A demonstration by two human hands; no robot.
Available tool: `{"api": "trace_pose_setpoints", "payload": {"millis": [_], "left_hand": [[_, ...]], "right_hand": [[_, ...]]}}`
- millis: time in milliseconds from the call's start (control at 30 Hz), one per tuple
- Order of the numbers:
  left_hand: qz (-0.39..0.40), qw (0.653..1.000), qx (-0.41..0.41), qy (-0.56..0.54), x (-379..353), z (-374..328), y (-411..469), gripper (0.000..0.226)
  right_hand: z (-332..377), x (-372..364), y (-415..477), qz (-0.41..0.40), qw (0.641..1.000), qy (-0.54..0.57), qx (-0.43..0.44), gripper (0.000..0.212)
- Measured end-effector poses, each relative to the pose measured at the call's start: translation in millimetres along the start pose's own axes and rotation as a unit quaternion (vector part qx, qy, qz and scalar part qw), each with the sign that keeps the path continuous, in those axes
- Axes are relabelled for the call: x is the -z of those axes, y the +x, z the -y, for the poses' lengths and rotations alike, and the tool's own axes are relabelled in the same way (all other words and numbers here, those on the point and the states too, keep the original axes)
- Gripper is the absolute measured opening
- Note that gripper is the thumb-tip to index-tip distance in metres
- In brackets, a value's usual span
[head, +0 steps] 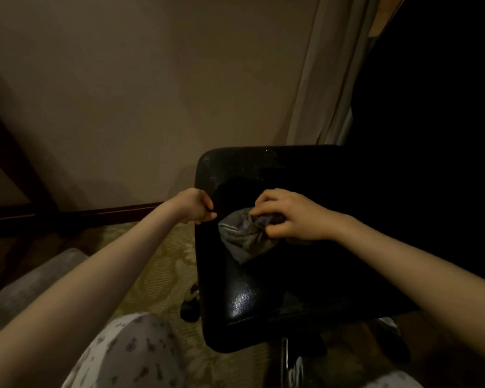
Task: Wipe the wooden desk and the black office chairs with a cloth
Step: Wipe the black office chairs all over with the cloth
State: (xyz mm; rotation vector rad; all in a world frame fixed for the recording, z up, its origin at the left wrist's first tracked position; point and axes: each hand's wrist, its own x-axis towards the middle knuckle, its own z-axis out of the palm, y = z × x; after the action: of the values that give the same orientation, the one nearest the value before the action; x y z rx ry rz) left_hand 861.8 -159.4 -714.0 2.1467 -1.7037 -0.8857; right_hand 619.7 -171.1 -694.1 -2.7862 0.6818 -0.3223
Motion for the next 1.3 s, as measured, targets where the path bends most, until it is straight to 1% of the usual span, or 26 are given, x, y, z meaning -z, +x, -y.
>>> {"api": "trace_pose_setpoints", "payload": {"millis": [133,200,300,333,400,467,533,600,667,700,733,833,967,1067,1133,1200,1233,1300], "left_hand": [[0.021,0.996,-0.036,0.078,2,-3,5,0.008],[0.033,0.994,-0.047,0.097,5,-3,9,0.009],[0.054,0.993,-0.05,0.095,12,-3,15,0.011],[0.067,0.993,-0.047,0.091,16,-4,16,0.01],[0.081,0.991,-0.05,0.099,24,-6,19,0.006],[0.061,0.99,-0.072,0.1,33,-12,30,0.009],[0.034,0.99,-0.102,0.092,39,-19,41,0.016],[0.048,0.986,-0.117,0.109,40,-29,49,0.021],[0.075,0.978,-0.123,0.151,38,-36,57,0.024],[0.085,0.973,-0.127,0.175,37,-38,61,0.024],[0.096,0.967,-0.131,0.194,37,-40,65,0.023],[0.13,0.955,-0.137,0.229,37,-45,71,0.025],[0.134,0.945,-0.164,0.249,34,-46,78,0.027],[0.135,0.945,-0.187,0.231,32,-40,85,0.026],[0.136,0.945,-0.202,0.219,32,-35,86,0.028],[0.137,0.943,-0.219,0.21,31,-33,86,0.028],[0.142,0.942,-0.225,0.207,31,-32,85,0.027],[0.16,0.939,-0.23,0.201,34,-32,86,0.025]], "right_hand": [[-34,-2,52,-0.035,0.997,-0.037,-0.063,0.041],[-53,-5,81,-0.074,0.987,-0.092,-0.108,0.042],[-66,-5,113,-0.094,0.962,-0.185,-0.179,0.043],[-67,-3,118,-0.108,0.958,-0.191,-0.184,0.043],[-65,6,113,-0.165,0.958,-0.162,-0.17,0.041],[-64,24,95,-0.21,0.961,-0.11,-0.145,0.039],[-64,39,69,-0.207,0.97,-0.069,-0.108,0.037],[-64,43,44,-0.137,0.985,-0.042,-0.1,0.034],[-65,36,28,-0.04,0.987,-0.008,-0.153,0.036],[-66,33,27,-0.01,0.983,0.008,-0.184,0.037],[-69,29,29,-0.002,0.98,0.016,-0.199,0.038],[-82,25,49,-0.035,0.98,0.001,-0.197,0.038],[-109,18,83,-0.058,0.975,-0.04,-0.209,0.041],[-126,11,115,-0.102,0.963,-0.126,-0.215,0.042],[-130,10,138,-0.098,0.948,-0.189,-0.238,0.044],[-130,14,154,-0.108,0.933,-0.223,-0.26,0.043],[-130,18,158,-0.133,0.926,-0.22,-0.275,0.042],[-131,28,156,-0.217,0.902,-0.197,-0.316,0.041]]}}
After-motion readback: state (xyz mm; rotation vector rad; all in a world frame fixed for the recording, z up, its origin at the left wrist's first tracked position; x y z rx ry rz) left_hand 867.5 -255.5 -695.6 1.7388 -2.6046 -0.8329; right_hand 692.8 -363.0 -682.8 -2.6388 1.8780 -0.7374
